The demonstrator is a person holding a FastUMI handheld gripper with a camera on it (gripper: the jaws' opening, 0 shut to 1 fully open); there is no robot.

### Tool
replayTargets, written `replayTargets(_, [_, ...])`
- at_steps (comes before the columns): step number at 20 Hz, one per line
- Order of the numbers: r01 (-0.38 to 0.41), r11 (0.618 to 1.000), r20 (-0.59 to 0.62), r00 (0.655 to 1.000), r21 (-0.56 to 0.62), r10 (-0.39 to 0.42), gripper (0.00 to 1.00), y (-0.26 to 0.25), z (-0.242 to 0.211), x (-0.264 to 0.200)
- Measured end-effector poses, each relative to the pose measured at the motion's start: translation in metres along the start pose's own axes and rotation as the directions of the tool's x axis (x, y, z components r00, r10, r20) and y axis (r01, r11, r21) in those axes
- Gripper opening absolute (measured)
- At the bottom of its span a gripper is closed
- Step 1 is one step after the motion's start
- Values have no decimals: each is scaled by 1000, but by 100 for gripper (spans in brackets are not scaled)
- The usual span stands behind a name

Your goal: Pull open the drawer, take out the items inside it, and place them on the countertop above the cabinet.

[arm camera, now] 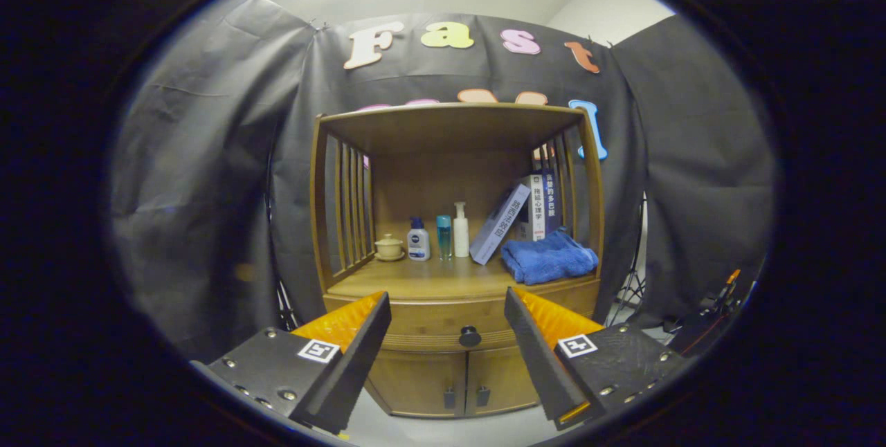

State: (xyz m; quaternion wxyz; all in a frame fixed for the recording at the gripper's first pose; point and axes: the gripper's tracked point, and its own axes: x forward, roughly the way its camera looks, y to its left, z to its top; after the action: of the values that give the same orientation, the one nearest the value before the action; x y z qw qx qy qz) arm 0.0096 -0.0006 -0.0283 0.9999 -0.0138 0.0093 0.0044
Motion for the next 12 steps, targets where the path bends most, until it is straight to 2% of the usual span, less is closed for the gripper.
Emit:
replayTargets(8, [-4,1000,11,1000,-23,4,99,0,-14,23])
replayTargets(12, [-1,999,-13,1000,-48,0,99,-3,-46,69])
